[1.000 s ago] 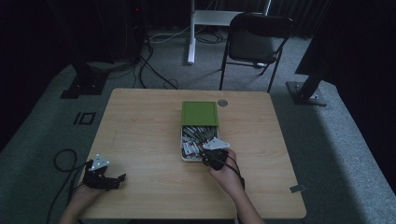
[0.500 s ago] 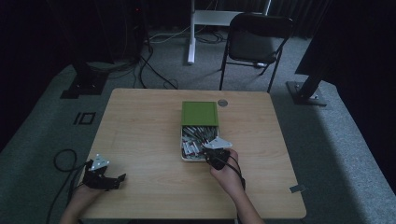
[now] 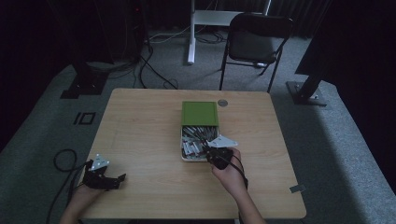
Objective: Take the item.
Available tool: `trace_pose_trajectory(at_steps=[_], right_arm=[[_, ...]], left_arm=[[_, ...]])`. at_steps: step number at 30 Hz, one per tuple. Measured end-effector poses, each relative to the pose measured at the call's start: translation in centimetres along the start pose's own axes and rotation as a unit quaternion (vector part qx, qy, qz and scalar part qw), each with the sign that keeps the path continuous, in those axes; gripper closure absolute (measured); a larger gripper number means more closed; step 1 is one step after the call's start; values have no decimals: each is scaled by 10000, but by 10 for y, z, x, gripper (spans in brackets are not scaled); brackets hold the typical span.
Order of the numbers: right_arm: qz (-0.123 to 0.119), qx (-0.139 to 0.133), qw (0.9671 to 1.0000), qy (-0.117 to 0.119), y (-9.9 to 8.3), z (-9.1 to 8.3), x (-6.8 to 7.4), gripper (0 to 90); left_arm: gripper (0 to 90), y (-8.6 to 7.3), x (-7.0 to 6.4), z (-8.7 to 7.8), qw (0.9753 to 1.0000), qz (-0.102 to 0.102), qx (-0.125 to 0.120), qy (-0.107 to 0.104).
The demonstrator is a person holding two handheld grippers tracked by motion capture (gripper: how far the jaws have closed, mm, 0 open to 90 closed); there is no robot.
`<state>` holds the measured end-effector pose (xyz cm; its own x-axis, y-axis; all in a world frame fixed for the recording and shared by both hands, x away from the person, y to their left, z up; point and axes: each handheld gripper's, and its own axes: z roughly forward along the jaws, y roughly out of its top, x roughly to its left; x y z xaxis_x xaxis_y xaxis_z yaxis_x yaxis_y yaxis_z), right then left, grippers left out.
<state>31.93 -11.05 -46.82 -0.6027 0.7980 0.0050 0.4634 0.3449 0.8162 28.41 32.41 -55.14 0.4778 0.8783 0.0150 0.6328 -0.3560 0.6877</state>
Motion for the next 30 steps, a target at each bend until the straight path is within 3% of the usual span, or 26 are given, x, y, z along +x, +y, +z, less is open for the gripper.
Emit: trace_pose_trajectory(at_steps=[13,19,23,26,27,30], right_arm=[[123,-449,9988,153,16,-23,-4,893],[171,-661,9976,113,25,-35,-7,893],[257,-894,9956,-80,35,-48,-19,893],[280,-919,9953,-126,36,-50,-21,893],[355,-1022,9937,-297,39,-57,-32,893],[437,-1067,9923,-450,40,-63,-43,893]], left_arm=[[14,0,0,0,10000,4,-5,2],[14,0,0,0,10000,-3,-1,-2],[14,0,0,0,10000,-4,-1,-1],[14,0,0,0,10000,-3,-1,-1],[14,0,0,0,10000,-3,-1,-1],[14,0,0,0,10000,-3,-1,-2]])
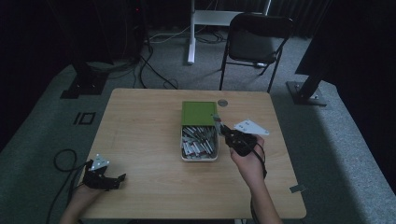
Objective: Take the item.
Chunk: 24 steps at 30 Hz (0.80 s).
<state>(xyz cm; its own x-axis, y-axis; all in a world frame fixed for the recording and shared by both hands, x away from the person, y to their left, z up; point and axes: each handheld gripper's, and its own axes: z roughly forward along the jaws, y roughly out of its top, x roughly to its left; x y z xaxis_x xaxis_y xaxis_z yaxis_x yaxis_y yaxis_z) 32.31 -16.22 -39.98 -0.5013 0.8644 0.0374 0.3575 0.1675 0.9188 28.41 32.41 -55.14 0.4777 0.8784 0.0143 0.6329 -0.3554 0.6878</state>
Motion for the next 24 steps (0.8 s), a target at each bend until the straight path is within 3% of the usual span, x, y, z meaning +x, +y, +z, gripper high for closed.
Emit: trace_pose_trajectory(at_steps=[5,8,9,12,19,24], right_arm=[[165,-31,9995,-273,-2,-3,-19,893],[204,-11,9993,-314,-3,-2,-23,893],[355,14,9987,-367,-8,0,-30,893],[493,48,9979,-412,-16,5,-37,893],[751,309,9954,-509,-42,25,-45,893],[894,476,9939,-442,-57,41,-44,893]], left_arm=[[14,0,0,0,10000,2,1,1],[14,0,0,0,10000,6,-2,3],[14,0,0,0,10000,6,-4,4],[14,0,0,0,10000,5,-4,4],[14,0,0,0,10000,3,0,2],[14,0,0,0,10000,3,1,2]])
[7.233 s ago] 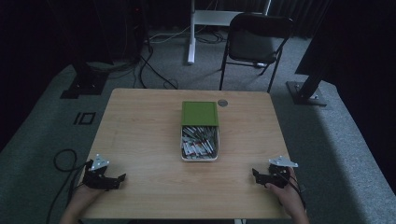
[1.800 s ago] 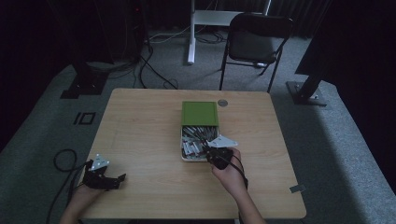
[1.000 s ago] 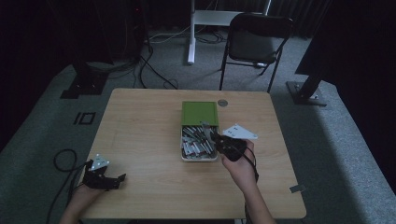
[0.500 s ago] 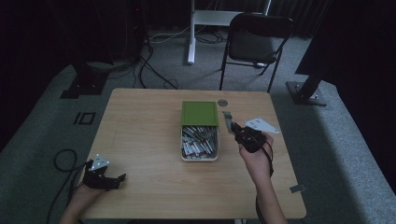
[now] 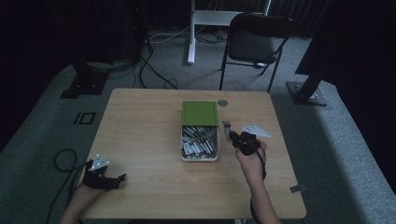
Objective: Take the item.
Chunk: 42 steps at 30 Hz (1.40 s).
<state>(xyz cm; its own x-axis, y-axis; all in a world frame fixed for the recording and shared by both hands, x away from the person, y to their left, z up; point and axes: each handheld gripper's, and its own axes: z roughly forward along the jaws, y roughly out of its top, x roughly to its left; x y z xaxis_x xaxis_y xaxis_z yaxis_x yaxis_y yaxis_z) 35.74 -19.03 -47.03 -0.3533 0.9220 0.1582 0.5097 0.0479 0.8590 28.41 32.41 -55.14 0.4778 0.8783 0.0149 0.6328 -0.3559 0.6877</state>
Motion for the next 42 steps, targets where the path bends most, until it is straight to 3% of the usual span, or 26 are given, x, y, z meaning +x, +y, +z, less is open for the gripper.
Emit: trace_pose_trajectory(at_steps=[3,5,8,18,31,32,35,42], right_arm=[[119,123,9999,18,-8,13,-1,893],[325,143,9993,116,-12,20,-2,893],[403,251,9987,169,-19,29,-2,893],[530,493,9973,-106,-33,40,-25,840],[341,850,9946,-497,-39,52,-56,745],[221,927,9937,-594,-41,54,-60,702],[166,1005,9923,-699,-44,57,-65,659],[34,977,9923,-755,-47,51,-67,514]], left_arm=[[14,0,0,0,10000,0,0,0],[14,0,0,0,10000,0,-1,0],[14,0,0,0,10000,0,-1,1],[14,0,0,0,10000,-1,-2,1],[14,0,0,0,10000,-1,-1,1],[14,0,0,0,10000,-1,-1,2],[14,0,0,0,10000,-14,1,16],[14,0,1,0,9999,-100,-1,90]])
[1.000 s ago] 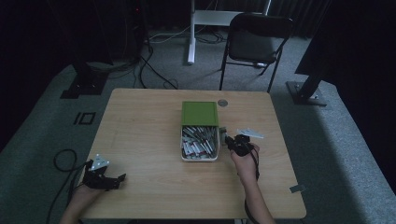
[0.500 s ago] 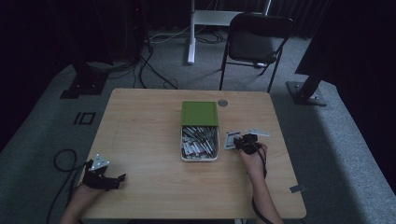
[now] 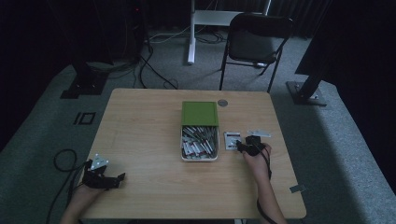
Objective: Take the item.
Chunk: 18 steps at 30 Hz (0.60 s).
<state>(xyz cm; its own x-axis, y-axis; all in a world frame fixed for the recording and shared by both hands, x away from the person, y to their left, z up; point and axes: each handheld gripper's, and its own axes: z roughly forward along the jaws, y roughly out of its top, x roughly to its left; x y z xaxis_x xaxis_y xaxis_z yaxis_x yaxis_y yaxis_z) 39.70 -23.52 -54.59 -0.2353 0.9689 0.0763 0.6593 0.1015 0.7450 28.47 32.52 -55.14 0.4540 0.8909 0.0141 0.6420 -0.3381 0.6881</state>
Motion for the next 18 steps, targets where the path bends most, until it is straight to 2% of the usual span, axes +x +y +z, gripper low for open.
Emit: trace_pose_trajectory(at_steps=[6,7,10,18], right_arm=[[22,-150,9998,-104,-5,-12,-4,458],[32,-180,9998,-84,-7,-16,-6,415],[68,-165,9998,-43,-10,-21,-9,393],[61,-185,9997,-155,-19,-36,-18,336]], left_arm=[[14,0,0,0,10000,2,-1,0],[14,0,0,0,10000,3,0,0],[14,0,0,0,10000,2,-2,0],[14,0,0,0,10000,3,-1,0]])
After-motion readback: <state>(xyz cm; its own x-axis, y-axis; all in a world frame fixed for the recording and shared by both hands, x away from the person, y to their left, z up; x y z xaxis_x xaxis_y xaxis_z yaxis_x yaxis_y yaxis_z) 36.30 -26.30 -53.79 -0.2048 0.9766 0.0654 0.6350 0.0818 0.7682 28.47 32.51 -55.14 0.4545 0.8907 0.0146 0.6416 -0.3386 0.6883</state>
